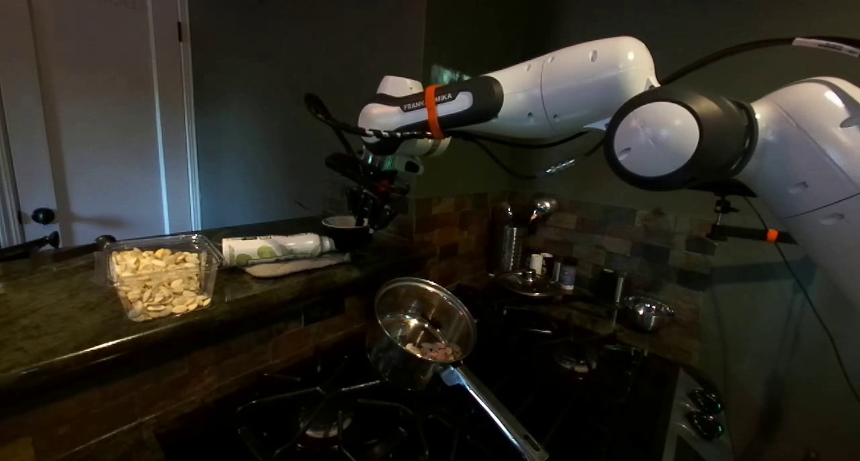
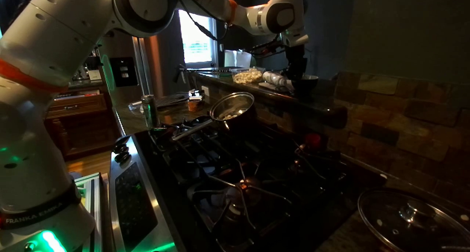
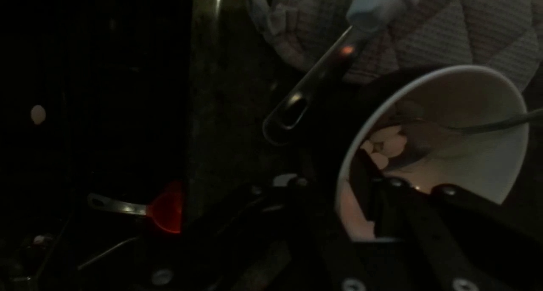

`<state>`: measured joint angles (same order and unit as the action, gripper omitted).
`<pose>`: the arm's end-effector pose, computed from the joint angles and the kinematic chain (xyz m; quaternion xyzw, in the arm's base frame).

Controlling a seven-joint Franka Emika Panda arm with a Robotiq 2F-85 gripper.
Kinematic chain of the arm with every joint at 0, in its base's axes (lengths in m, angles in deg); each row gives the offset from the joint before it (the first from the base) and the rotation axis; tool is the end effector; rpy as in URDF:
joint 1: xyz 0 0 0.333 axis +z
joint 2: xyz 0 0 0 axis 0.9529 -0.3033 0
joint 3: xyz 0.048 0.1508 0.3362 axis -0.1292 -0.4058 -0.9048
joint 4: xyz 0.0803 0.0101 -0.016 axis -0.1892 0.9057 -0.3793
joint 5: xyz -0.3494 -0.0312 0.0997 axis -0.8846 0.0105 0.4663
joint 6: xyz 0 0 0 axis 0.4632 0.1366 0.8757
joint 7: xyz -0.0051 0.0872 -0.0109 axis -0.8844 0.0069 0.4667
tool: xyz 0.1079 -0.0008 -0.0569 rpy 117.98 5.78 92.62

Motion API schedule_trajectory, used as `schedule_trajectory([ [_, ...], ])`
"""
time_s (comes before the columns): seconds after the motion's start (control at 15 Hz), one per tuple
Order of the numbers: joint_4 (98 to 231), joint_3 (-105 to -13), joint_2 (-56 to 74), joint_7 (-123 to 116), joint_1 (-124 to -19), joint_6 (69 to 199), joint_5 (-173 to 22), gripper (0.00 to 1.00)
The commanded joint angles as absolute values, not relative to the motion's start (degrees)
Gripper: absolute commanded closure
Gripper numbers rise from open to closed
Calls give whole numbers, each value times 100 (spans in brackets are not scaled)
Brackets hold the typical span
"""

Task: Remove the cup from the stove top and place it on the counter top

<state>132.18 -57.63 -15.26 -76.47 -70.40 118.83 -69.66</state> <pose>0.7897 -0.0160 0.4894 -0.7529 0.6385 -0.1284 0.0949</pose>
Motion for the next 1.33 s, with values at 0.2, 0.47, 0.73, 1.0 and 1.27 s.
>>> schedule_trajectory([
  [0.2,12978,-5716,-1530,-7863,-7051,11661,-6973,15],
  [0.47,13632,-5689,-835,-7587,-7182,11710,-6947,0],
  [0.73,14499,-5899,51,-6548,-7701,11303,-6469,0],
  [1.0,15511,-5928,893,-4980,-8280,10742,-5745,0],
  [1.27,16573,-5682,1492,-3361,-8638,10310,-5148,0],
])
